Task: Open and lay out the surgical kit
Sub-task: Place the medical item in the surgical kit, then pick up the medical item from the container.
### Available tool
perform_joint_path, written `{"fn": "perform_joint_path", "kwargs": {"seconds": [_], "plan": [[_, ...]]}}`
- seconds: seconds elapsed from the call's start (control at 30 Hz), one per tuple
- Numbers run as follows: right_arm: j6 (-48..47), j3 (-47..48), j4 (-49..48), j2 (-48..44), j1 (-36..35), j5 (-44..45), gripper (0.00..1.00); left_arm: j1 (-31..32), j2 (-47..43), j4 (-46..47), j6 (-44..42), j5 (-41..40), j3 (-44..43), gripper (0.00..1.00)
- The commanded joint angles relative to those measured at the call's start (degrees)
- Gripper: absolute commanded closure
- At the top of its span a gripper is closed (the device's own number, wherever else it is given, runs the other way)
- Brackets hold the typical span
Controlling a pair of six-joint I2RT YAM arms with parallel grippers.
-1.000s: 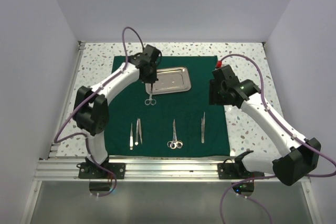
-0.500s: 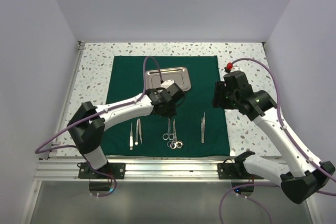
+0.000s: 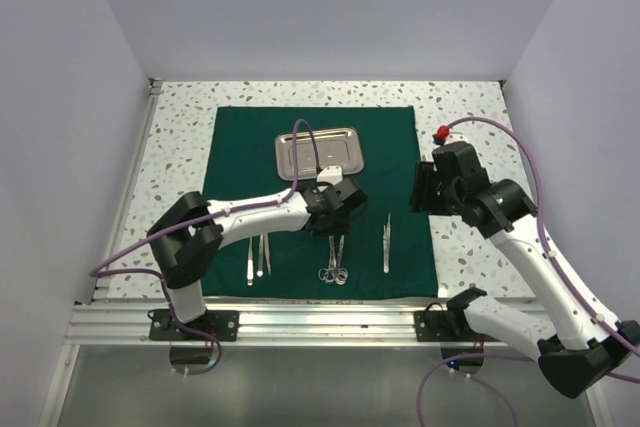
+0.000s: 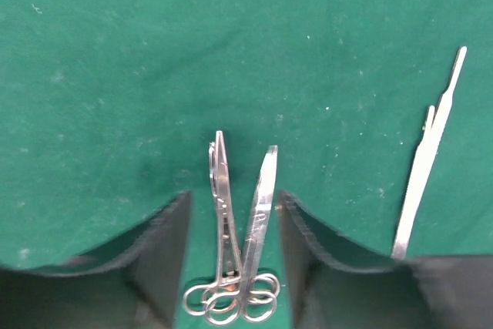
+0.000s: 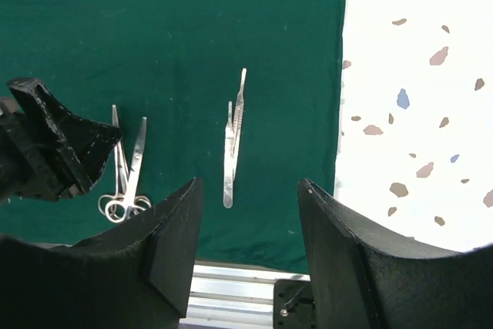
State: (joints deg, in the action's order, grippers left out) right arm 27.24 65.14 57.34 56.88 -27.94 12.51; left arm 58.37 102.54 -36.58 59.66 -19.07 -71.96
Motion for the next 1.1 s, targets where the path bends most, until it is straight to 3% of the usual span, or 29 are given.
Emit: {"fn": "perform_joint_path", "kwargs": {"seconds": [0.0,0.17,0.23,0.43,0.77,0.87,1.07], "plan": [[-1.67,3.22,-1.52,2.96,0.17,0.85,0.43,-0.18,-1.55,-1.20,-1.03,-3.95,-4.23,0.45],[-2.63,11.20,-5.83,11.39,0.17,0.85,0.43,-1.59,-3.39,-7.27,-7.79,-6.24,-13.19,0.33],[-3.34,14.56,-8.29,17.71,0.26,0.15,0.44,-5.17,-6.63,-8.77,-11.47,-5.63,-14.34,0.31],[-5.27,32.47,-10.06,40.56,0.26,-3.10,0.43,-21.44,-14.29,-8.60,-23.07,1.32,-11.54,0.30],[-7.29,71.82,-3.12,76.58,0.26,-0.91,0.43,-27.69,-19.30,-5.44,-32.32,4.04,-4.33,0.31],[-7.12,79.05,-2.58,83.10,0.35,-1.44,0.43,-29.71,-19.84,-5.78,-33.55,5.18,-4.06,0.31],[-7.29,81.53,-7.07,87.78,1.40,-1.00,0.46,-33.31,-19.66,-6.66,-33.64,2.90,-4.32,0.31]]}}
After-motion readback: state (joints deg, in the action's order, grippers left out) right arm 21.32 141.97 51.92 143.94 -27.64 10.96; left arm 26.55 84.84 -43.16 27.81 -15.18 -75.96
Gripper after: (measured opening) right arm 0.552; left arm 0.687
